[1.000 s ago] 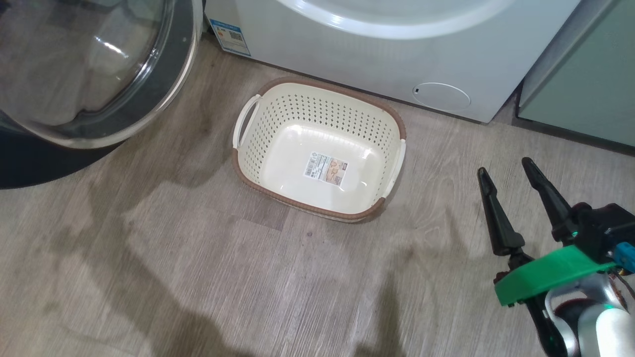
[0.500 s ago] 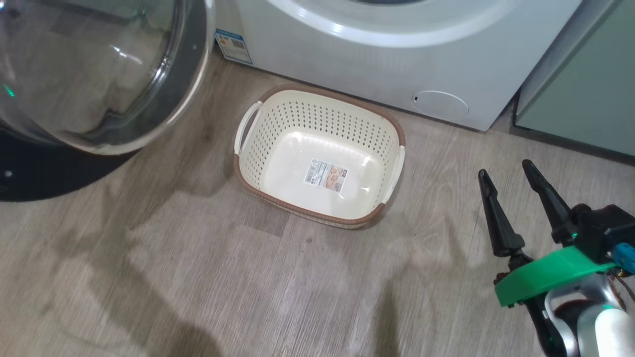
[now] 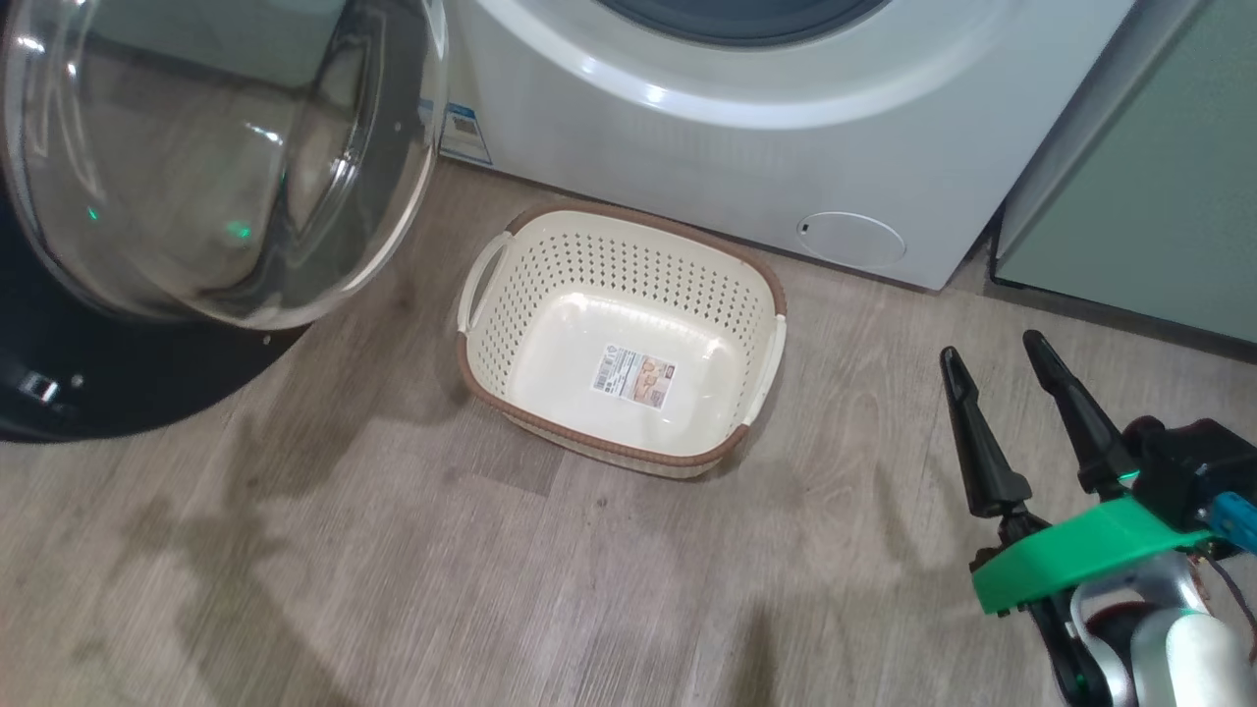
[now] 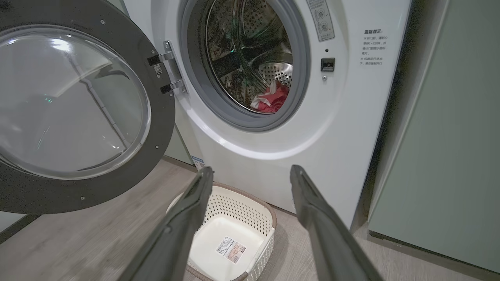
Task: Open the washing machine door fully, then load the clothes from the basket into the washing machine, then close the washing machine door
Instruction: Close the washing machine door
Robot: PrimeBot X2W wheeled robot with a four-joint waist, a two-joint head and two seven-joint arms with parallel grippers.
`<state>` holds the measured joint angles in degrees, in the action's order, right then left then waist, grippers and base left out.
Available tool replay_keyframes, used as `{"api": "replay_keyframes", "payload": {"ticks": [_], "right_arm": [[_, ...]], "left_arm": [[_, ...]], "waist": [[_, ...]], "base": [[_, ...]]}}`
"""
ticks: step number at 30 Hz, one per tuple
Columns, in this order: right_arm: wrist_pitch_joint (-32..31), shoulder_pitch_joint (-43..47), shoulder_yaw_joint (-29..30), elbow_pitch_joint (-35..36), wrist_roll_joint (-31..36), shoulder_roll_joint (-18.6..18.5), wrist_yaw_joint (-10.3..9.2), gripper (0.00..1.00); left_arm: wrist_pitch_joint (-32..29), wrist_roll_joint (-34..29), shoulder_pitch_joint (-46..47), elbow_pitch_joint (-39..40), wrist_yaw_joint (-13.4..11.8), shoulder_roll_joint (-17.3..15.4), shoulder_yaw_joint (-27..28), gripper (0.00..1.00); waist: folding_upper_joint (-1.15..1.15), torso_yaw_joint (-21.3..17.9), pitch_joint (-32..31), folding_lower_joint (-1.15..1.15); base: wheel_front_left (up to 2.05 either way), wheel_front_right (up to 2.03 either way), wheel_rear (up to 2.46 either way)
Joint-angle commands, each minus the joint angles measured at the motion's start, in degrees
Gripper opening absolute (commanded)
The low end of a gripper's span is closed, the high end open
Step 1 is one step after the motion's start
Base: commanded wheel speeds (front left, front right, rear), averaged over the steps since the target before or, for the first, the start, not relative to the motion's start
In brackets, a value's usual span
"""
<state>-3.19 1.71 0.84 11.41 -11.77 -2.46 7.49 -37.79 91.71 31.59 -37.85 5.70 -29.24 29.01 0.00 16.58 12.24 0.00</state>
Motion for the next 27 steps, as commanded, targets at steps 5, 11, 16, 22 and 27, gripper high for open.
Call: {"api": "replay_keyframes", "payload": {"ticks": [5, 11, 16, 22, 27], "right_arm": [[1.8, -0.6, -1.6, 0.7, -1.2, -0.4, 0.0, 1.0], [3.5, -0.8, -1.9, -0.9, -2.4, -0.4, 0.0, 1.0], [4.8, -0.9, -2.0, -2.2, -3.3, -0.4, 0.0, 1.0], [5.9, -1.0, -2.2, -3.3, -4.0, -0.4, 0.0, 1.0], [6.6, -1.1, -2.5, -3.9, -4.5, -0.4, 0.0, 1.0]], "left_arm": [[-3.4, 1.6, -3.3, 6.8, 0.4, -1.5, 1.8, 0.0], [-6.8, 3.5, -8.1, 14.3, 0.1, 0.6, 2.1, 0.0], [-9.5, 4.5, -12.9, 21.5, 0.0, 2.6, 2.0, 0.0], [-11.0, 5.8, -16.9, 28.3, -0.4, 5.3, 2.0, 0.0], [-12.2, 6.4, -19.6, 34.0, -0.8, 7.8, 0.9, 0.0]], "waist": [[0.0, -0.8, -0.8, 0.0], [0.0, -1.9, -1.5, 0.0], [0.0, -3.5, -1.9, 0.0], [0.0, -5.4, -2.3, 0.0], [0.0, -7.4, -2.5, 0.0]], "base": [[0.0, 0.0, 0.0], [0.0, 0.0, 0.0], [0.0, 0.0, 0.0], [0.0, 0.0, 0.0], [0.0, 0.0, 0.0]]}}
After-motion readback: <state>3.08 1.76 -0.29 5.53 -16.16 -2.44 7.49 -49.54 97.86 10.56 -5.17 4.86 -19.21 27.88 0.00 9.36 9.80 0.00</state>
